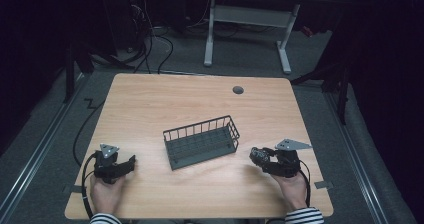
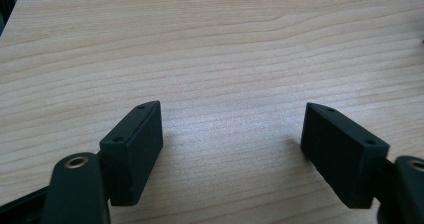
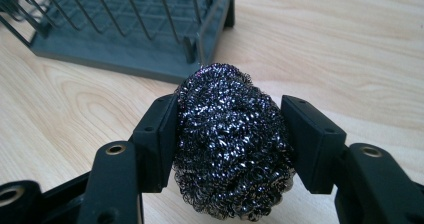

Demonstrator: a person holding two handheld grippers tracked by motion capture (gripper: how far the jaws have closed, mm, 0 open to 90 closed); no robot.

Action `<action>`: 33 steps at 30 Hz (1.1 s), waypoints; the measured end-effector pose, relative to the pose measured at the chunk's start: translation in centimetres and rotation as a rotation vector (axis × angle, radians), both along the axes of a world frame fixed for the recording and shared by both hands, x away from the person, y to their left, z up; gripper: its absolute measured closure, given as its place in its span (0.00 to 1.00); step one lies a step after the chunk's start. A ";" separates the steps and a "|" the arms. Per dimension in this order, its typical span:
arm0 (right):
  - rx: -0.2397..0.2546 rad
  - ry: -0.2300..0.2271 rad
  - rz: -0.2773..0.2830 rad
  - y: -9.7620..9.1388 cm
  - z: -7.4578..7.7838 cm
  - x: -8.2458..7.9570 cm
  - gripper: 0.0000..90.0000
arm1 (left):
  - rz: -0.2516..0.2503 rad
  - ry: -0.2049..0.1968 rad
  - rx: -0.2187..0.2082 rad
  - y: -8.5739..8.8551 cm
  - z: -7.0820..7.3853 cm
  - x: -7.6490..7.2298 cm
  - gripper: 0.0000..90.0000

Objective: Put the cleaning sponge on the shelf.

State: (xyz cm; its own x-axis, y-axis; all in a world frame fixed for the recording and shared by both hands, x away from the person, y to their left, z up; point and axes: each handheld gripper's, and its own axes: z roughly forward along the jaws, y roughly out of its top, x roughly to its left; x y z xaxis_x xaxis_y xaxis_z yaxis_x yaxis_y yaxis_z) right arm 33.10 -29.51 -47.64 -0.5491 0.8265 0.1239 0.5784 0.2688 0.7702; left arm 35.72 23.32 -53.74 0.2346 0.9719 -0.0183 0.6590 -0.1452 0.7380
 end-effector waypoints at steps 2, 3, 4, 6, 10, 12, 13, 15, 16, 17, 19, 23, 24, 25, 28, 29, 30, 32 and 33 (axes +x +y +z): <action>0.018 0.000 0.008 0.2 0.6 0.2 0.47 | 0.001 -0.001 0.001 0.0 0.0 0.0 0.28; 0.019 -0.003 0.019 0.3 0.7 0.3 0.47 | 0.000 0.000 0.000 0.0 0.0 0.0 0.28; 0.019 -0.003 0.019 0.3 0.7 0.3 0.47 | 0.000 0.000 0.000 0.0 0.0 0.0 0.28; 0.013 -0.008 0.034 0.7 1.1 0.4 0.47 | 0.000 0.000 0.000 0.0 0.0 0.0 0.28; 0.024 -0.027 0.057 1.1 2.2 0.7 0.47 | 0.003 -0.002 0.002 0.0 0.0 0.0 0.28; 0.030 -0.037 0.066 1.4 2.8 0.8 0.47 | 0.003 -0.001 0.004 -0.1 0.0 0.0 0.28; 0.033 -0.054 0.082 1.7 3.6 0.8 0.47 | 0.003 -0.001 0.003 0.0 0.0 0.0 0.28; 0.041 -0.067 0.094 1.9 4.3 0.8 0.47 | 0.002 -0.001 0.003 0.0 0.0 0.0 0.28; 0.041 -0.067 0.094 1.9 4.3 0.8 0.47 | 0.002 -0.001 0.003 0.0 0.0 0.0 0.28; 0.056 -0.076 0.107 2.2 4.8 1.0 0.47 | 0.002 -0.001 0.002 0.0 0.0 0.0 0.28; 0.075 -0.081 0.118 2.4 5.3 1.1 0.48 | 0.003 -0.001 0.002 0.0 0.0 0.0 0.28; 0.080 -0.069 0.140 2.9 5.7 1.4 0.47 | 0.002 -0.001 0.001 0.0 0.0 0.0 0.28; 0.070 -0.073 0.145 3.1 5.8 1.5 0.47 | 0.002 -0.002 0.001 0.0 0.0 0.0 0.28; 0.065 -0.079 0.153 3.4 6.0 1.5 0.47 | 0.001 -0.001 0.001 0.0 0.0 0.0 0.28; 0.076 -0.082 0.156 4.0 6.6 2.0 0.47 | 0.001 0.000 -0.001 0.0 0.0 0.0 0.28; 0.076 -0.082 0.156 4.0 6.6 2.0 0.47 | 0.001 0.000 -0.002 0.0 0.0 0.0 0.28; 0.079 -0.083 0.157 4.1 6.7 2.1 0.47 | 0.001 0.000 -0.001 0.0 0.0 0.0 0.28; 0.079 -0.086 0.159 4.5 7.1 2.4 0.47 | 0.002 -0.002 0.001 0.0 0.0 0.0 0.28; 0.076 -0.089 0.160 4.7 7.2 2.6 0.47 | 0.001 -0.002 0.001 0.0 0.0 0.0 0.28</action>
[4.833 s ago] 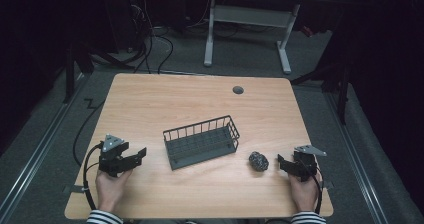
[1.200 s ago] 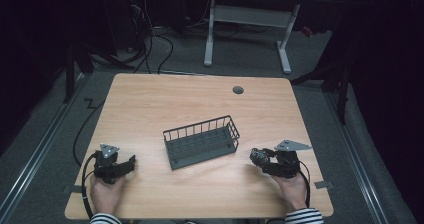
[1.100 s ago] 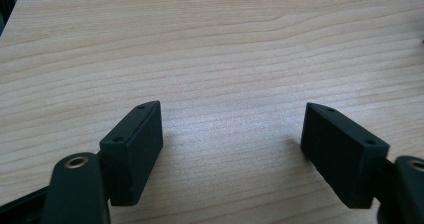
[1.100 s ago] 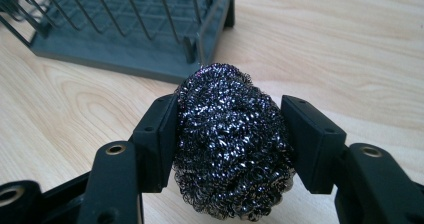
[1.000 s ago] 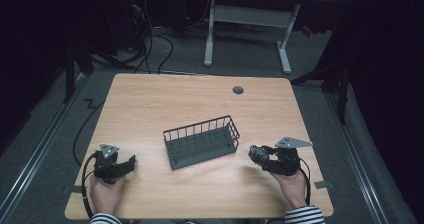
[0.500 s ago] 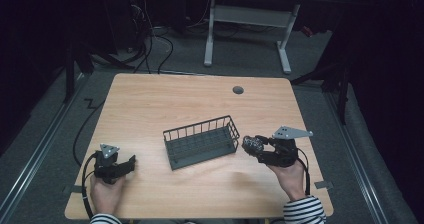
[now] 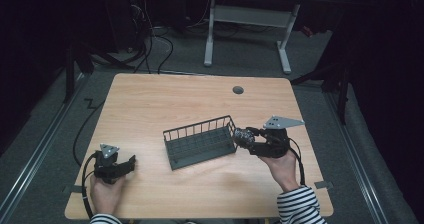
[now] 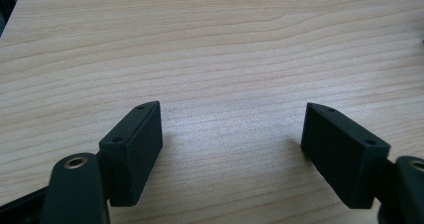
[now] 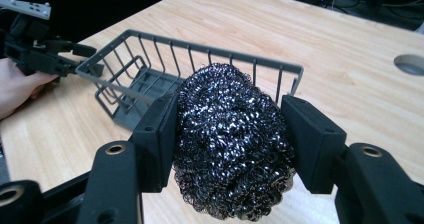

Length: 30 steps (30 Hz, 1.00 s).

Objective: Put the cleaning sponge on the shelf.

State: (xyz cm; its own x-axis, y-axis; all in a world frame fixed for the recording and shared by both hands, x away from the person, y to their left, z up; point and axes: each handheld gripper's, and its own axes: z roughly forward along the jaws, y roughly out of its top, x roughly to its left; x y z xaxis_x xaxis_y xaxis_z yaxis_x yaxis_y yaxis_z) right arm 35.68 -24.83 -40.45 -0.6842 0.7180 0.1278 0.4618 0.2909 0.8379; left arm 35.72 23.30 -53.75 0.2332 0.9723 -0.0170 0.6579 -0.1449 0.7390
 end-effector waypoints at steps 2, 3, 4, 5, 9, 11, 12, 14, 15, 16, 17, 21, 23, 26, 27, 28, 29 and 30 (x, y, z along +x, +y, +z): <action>-0.011 -0.006 0.000 0.4 0.3 0.4 0.47 | -0.001 0.000 0.000 0.0 0.0 0.0 0.27; -0.009 -0.005 0.002 0.6 0.5 0.7 0.47 | -0.002 0.000 0.000 0.0 0.0 0.0 0.27; -0.008 -0.003 0.006 0.8 0.6 0.9 0.47 | -0.002 0.000 0.000 0.0 0.0 0.0 0.27; -0.009 -0.004 0.006 1.0 0.7 1.2 0.47 | -0.001 0.000 0.000 0.0 0.0 0.0 0.27; -0.004 0.004 0.019 1.8 1.0 2.2 0.47 | -0.001 0.000 0.000 0.0 0.0 0.0 0.27; -0.014 0.002 0.024 2.4 1.0 2.6 0.47 | -0.001 0.000 0.000 0.0 0.0 0.0 0.27; -0.022 0.005 0.025 2.7 1.0 2.8 0.47 | -0.001 0.000 0.000 0.0 0.0 0.0 0.28; -0.030 0.008 0.033 3.3 1.0 3.3 0.47 | -0.002 0.001 -0.001 0.0 0.0 0.0 0.28; -0.031 0.013 0.036 3.6 1.0 3.5 0.47 | -0.002 0.001 -0.002 0.0 0.0 0.0 0.28; -0.033 0.016 0.038 3.9 0.9 3.7 0.47 | -0.002 0.002 -0.001 0.0 0.0 0.0 0.28; -0.038 0.016 0.043 4.2 0.9 3.9 0.47 | -0.001 0.000 0.000 0.0 0.0 0.0 0.28; -0.061 0.030 0.061 5.4 0.6 4.6 0.47 | -0.001 0.001 -0.001 0.0 0.0 0.0 0.28; -0.076 0.038 0.066 5.9 0.3 5.0 0.47 | -0.001 0.001 -0.001 0.0 0.0 0.0 0.28; -0.093 0.052 0.072 6.7 -0.3 5.5 0.47 | -0.002 0.001 -0.002 0.0 0.0 0.0 0.28; -0.097 0.060 0.077 6.9 -0.5 5.7 0.47 | -0.002 0.002 -0.003 0.0 0.0 0.0 0.28; -0.103 0.070 0.080 7.2 -0.8 5.8 0.47 | -0.002 0.002 -0.003 0.0 0.0 0.0 0.28; -0.117 0.072 0.086 7.4 -1.0 6.0 0.46 | -0.001 0.001 -0.002 0.0 0.0 0.0 0.28; -0.130 0.081 0.085 7.6 -1.3 6.2 0.46 | -0.001 0.001 -0.002 0.0 0.0 0.0 0.28</action>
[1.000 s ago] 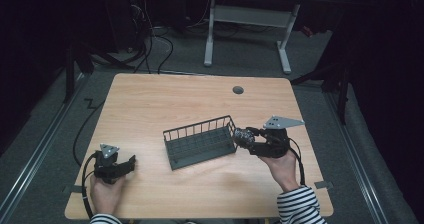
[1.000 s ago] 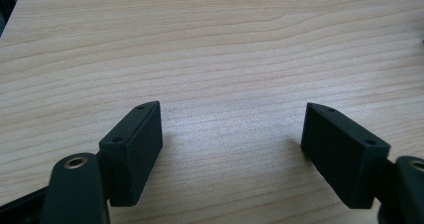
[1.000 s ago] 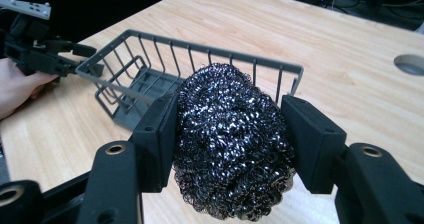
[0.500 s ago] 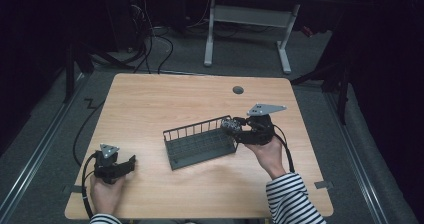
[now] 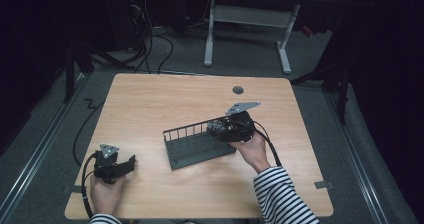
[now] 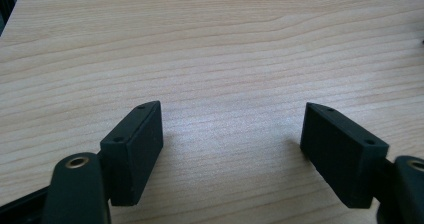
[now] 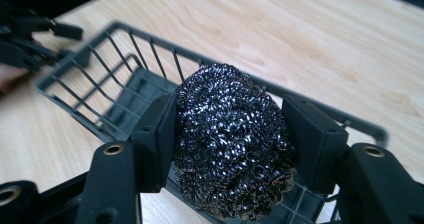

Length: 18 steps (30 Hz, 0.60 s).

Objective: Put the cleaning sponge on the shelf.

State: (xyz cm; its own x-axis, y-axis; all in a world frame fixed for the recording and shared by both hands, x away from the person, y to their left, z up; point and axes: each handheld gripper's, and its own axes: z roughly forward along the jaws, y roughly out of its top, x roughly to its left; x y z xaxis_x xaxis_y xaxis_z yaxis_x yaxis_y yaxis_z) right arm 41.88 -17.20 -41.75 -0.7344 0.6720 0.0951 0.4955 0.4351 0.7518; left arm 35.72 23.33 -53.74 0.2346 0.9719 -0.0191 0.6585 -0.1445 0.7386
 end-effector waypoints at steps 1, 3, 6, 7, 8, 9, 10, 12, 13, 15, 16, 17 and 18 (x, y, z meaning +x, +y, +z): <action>-0.013 0.007 0.002 0.2 -0.3 0.2 0.46 | 0.000 0.000 0.000 0.0 0.0 0.0 0.28; -0.033 0.022 0.000 0.6 -0.8 0.5 0.46 | 0.000 0.000 0.000 0.0 0.0 0.0 0.28; -0.054 0.031 -0.001 0.9 -1.3 0.9 0.45 | 0.000 0.000 -0.001 0.0 0.0 0.0 0.28; -0.056 0.037 0.001 1.0 -1.5 1.0 0.45 | 0.000 0.000 0.000 0.0 0.0 0.0 0.28; -0.056 0.045 0.001 1.0 -1.7 1.2 0.45 | 0.000 0.000 0.000 0.0 0.0 0.0 0.28; -0.059 0.050 0.001 1.1 -1.8 1.3 0.44 | -0.001 0.000 0.000 0.0 0.0 0.0 0.28; -0.057 0.059 0.000 1.1 -1.9 1.3 0.44 | -0.002 -0.001 -0.002 0.0 0.0 0.0 0.28; -0.056 0.073 -0.006 1.2 -2.1 1.5 0.42 | -0.003 -0.001 -0.003 0.0 0.0 0.0 0.28; -0.061 0.073 -0.006 1.3 -2.3 1.5 0.42 | -0.003 -0.002 -0.002 0.0 0.0 0.0 0.28; -0.065 0.068 -0.010 1.4 -2.4 1.6 0.41 | -0.003 -0.001 -0.002 0.0 0.0 0.0 0.28; -0.055 0.076 -0.012 1.4 -2.5 1.7 0.40 | -0.003 -0.001 -0.002 0.0 0.0 0.0 0.28; -0.052 0.077 -0.009 1.4 -2.5 1.8 0.39 | -0.002 -0.002 -0.001 0.0 0.0 0.0 0.28; -0.056 0.078 -0.011 1.4 -2.5 1.8 0.39 | -0.002 -0.003 0.001 0.0 0.0 0.0 0.28</action>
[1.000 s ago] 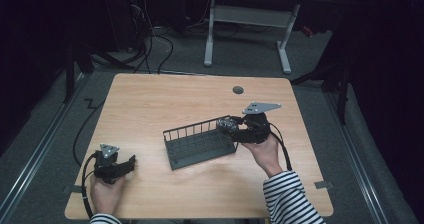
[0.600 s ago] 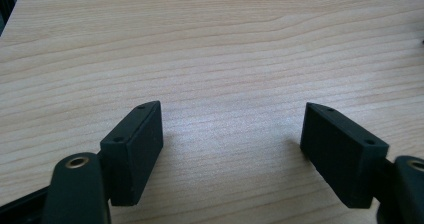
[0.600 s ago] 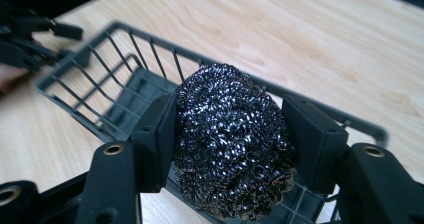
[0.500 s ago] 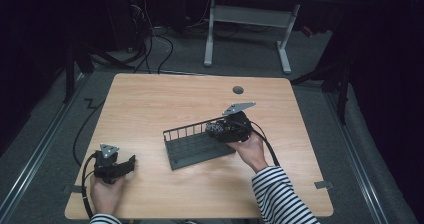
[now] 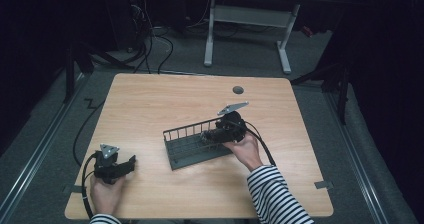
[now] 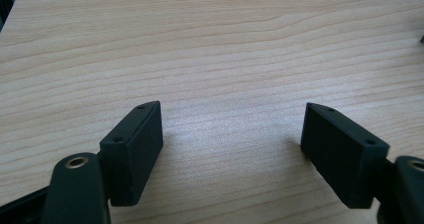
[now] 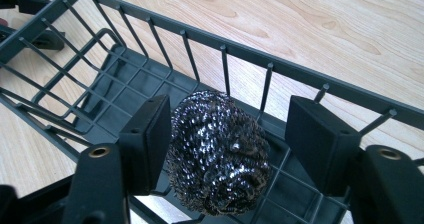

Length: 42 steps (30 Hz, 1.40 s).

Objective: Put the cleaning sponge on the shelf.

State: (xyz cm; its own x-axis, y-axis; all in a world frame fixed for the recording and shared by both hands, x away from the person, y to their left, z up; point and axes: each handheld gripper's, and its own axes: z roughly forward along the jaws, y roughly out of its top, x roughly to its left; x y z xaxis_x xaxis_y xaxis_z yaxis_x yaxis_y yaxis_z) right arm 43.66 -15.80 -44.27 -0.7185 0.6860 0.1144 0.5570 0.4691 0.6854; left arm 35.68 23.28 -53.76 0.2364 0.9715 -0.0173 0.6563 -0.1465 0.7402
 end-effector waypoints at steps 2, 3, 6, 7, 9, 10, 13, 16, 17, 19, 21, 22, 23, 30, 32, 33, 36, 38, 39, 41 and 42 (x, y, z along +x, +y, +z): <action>0.003 -0.002 0.001 -0.1 0.1 -0.1 0.38 | 0.000 0.000 -0.001 0.0 0.0 0.0 0.28; 0.006 -0.006 -0.001 -0.2 0.2 -0.2 0.37 | 0.000 0.000 -0.001 0.0 0.0 0.0 0.28; 0.024 -0.027 -0.008 -0.8 0.8 -0.6 0.37 | 0.000 0.000 0.000 0.0 0.0 0.0 0.28; 0.033 -0.037 -0.011 -1.0 1.1 -0.8 0.38 | 0.000 0.000 -0.001 0.0 0.0 0.0 0.28; 0.050 -0.053 -0.016 -1.4 1.7 -1.1 0.39 | 0.000 0.000 0.000 0.0 0.0 0.0 0.28; 0.053 -0.056 -0.017 -1.7 1.9 -1.3 0.40 | -0.001 0.001 0.000 0.0 0.0 0.0 0.28; 0.055 -0.067 -0.030 -2.4 2.5 -1.5 0.41 | -0.001 0.001 0.000 0.0 0.0 0.0 0.28; 0.067 -0.081 -0.050 -3.4 3.0 -1.6 0.42 | 0.000 0.000 0.000 0.0 0.0 0.0 0.28; 0.074 -0.083 -0.056 -3.8 3.2 -1.7 0.42 | 0.000 0.000 0.000 0.0 0.0 0.0 0.28; 0.085 -0.092 -0.069 -4.4 3.5 -1.8 0.42 | 0.000 0.000 0.000 0.0 0.0 0.0 0.28; 0.087 -0.095 -0.084 -5.0 3.8 -2.0 0.42 | -0.001 0.001 0.000 0.0 0.0 0.0 0.28; 0.087 -0.098 -0.090 -5.3 3.9 -2.0 0.42 | 0.000 0.000 0.000 0.0 0.0 0.0 0.28; 0.086 -0.100 -0.096 -5.6 4.0 -2.1 0.42 | 0.000 0.000 0.000 0.0 0.0 0.0 0.28; 0.097 -0.122 -0.123 -7.3 4.6 -2.7 0.42 | 0.000 0.000 0.000 0.0 0.0 0.0 0.28; 0.101 -0.126 -0.134 -7.8 4.8 -3.0 0.42 | -0.001 0.001 0.000 0.0 0.0 0.0 0.28; 0.103 -0.131 -0.138 -8.1 4.9 -3.0 0.42 | -0.001 0.001 0.001 0.0 0.0 0.0 0.28; 0.109 -0.142 -0.157 -9.1 5.2 -3.5 0.42 | 0.000 0.000 0.000 0.0 0.0 0.0 0.28; 0.123 -0.150 -0.169 -9.7 5.4 -3.8 0.43 | 0.000 0.000 0.000 0.0 0.0 0.0 0.28; 0.133 -0.149 -0.177 -10.1 5.5 -3.9 0.43 | 0.000 0.000 0.000 0.0 0.0 0.0 0.28; 0.134 -0.147 -0.190 -10.8 5.4 -4.2 0.43 | 0.000 0.000 0.000 0.0 0.0 0.0 0.28; 0.129 -0.145 -0.201 -11.1 5.3 -4.4 0.43 | 0.000 0.000 0.000 0.0 0.0 0.0 0.28</action>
State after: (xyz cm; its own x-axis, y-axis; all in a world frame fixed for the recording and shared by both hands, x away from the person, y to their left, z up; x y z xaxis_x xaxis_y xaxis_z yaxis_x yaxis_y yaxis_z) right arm 39.28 -26.88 -38.93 -0.5847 0.8029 0.1162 0.5220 0.2627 0.8115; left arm 35.68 23.28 -53.76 0.2364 0.9715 -0.0171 0.6562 -0.1467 0.7402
